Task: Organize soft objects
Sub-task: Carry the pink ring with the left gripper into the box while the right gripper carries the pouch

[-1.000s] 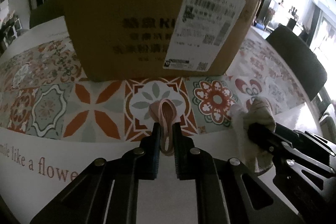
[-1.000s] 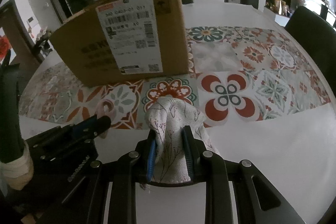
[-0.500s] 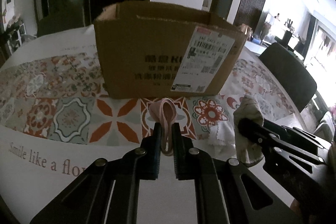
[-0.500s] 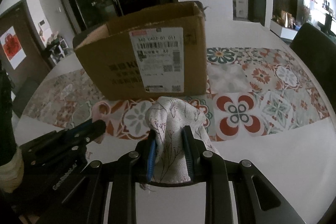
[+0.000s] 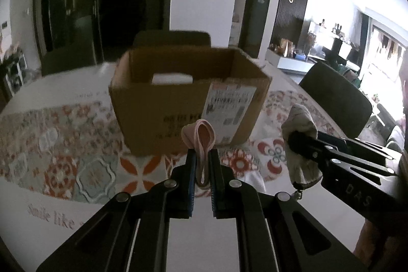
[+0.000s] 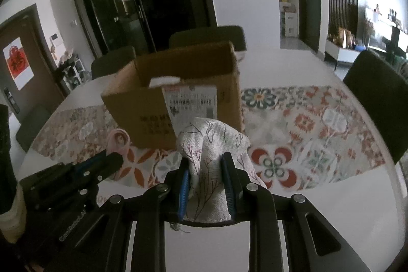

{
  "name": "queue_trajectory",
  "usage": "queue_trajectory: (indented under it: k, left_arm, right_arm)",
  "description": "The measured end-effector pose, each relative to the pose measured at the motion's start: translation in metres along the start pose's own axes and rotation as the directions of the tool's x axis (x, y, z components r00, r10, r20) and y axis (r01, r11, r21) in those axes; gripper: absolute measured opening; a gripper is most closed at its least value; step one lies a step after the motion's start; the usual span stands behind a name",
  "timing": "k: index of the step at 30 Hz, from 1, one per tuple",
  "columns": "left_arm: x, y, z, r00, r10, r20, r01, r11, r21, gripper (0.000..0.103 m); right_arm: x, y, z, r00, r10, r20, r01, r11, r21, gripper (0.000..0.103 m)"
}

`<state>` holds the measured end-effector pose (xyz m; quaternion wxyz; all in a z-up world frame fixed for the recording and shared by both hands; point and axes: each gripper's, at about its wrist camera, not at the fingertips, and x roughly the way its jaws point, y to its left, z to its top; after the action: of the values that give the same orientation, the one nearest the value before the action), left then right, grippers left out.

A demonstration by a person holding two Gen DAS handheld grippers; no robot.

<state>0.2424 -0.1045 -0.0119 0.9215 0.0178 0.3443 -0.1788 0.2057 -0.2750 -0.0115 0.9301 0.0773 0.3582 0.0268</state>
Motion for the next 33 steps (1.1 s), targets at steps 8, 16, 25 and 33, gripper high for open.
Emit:
queue_trajectory:
  k: [8,16,25,33]
  left_arm:
    - [-0.020,-0.002,0.032,0.997,-0.014,0.071,0.011,0.999,0.031,0.012]
    - [-0.034,0.010,0.054,0.993,0.000,0.117,-0.004,1.000,0.030,0.012]
    - [-0.031,0.030,0.083,0.990,0.042,0.136,-0.047,0.998,0.030,0.012]
    - [-0.019,0.044,0.113,0.989,0.049,0.143,-0.053,0.998,0.024,0.012]
  right_arm:
    - [-0.018,0.006,0.029,0.998,0.000,0.058,0.001,1.000,-0.020,0.025]
    - [-0.026,0.022,0.053,0.994,0.036,0.105,-0.031,0.998,-0.047,0.026]
    - [-0.018,0.039,0.089,0.986,0.099,0.131,-0.088,0.993,-0.084,0.026]
    - [-0.005,0.048,0.121,0.982,0.108,0.154,-0.093,0.990,-0.103,0.026]
